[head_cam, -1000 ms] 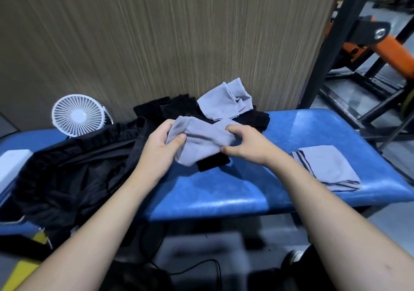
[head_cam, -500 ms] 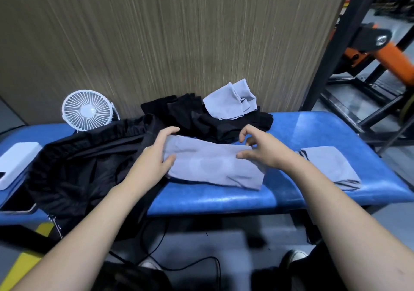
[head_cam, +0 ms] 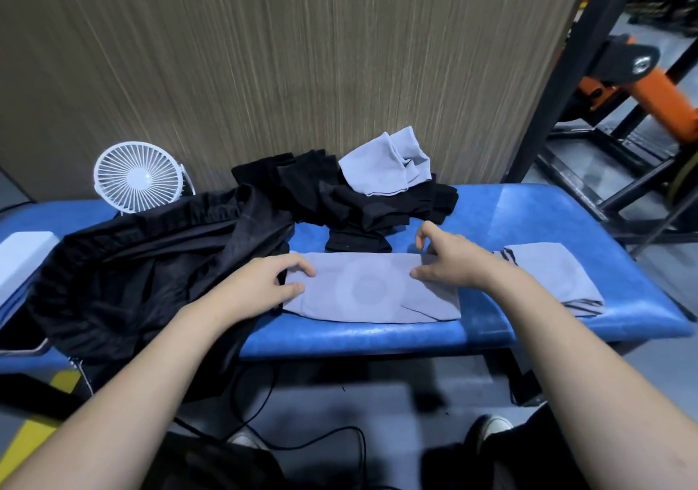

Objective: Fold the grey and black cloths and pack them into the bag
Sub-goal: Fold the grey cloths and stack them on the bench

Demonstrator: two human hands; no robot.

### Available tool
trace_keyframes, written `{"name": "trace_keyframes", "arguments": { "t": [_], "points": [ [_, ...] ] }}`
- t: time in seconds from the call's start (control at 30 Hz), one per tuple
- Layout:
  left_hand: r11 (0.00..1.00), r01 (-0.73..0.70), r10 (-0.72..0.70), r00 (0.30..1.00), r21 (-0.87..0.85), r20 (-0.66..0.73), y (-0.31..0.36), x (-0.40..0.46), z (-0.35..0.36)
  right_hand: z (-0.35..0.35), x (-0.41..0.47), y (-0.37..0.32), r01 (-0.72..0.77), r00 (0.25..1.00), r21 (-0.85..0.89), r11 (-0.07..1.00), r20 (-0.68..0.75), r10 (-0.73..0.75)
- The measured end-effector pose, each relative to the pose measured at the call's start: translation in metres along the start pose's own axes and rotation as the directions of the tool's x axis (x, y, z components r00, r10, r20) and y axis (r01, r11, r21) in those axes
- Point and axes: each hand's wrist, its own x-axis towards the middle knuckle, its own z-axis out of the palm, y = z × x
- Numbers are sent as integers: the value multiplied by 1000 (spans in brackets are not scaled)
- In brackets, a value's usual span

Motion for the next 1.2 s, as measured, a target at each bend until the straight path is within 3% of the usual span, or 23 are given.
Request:
{"name": "trace_keyframes", "arguments": {
  "t": [0.27, 0.43, 0.57, 0.77, 0.87, 1.03, 1.2],
  "points": [
    [996, 36, -30, 997, -85, 76, -3, 4, 0, -14, -14, 9, -54, 989, 60, 997, 138, 45],
    [992, 28, -3, 980, -122, 201, 6, 5, 0, -14, -13, 15, -29, 999, 101, 994, -41, 34],
    [994, 8, 16, 977, -111, 212, 7, 7, 3, -17, -14, 19, -41, 989, 173, 984, -135, 65],
    [993, 20, 3, 979, -113, 203, 4, 10, 6, -17, -22, 18, -30, 998, 225, 974, 67, 15],
    [993, 25, -3, 980, -111, 197, 3, 10, 6, -20, -25, 13, 9, 999, 274, 962, 36, -19],
    [990, 32, -6, 984, -141, 180, 6, 8, 6, -23, -30, -18, 162, 987, 547, 821, -89, -135],
    [977, 21, 17, 985, -211, 175, 1, 8, 7, -3, -24, -53, 209, 978, 600, 772, -128, -164]
  ]
}}
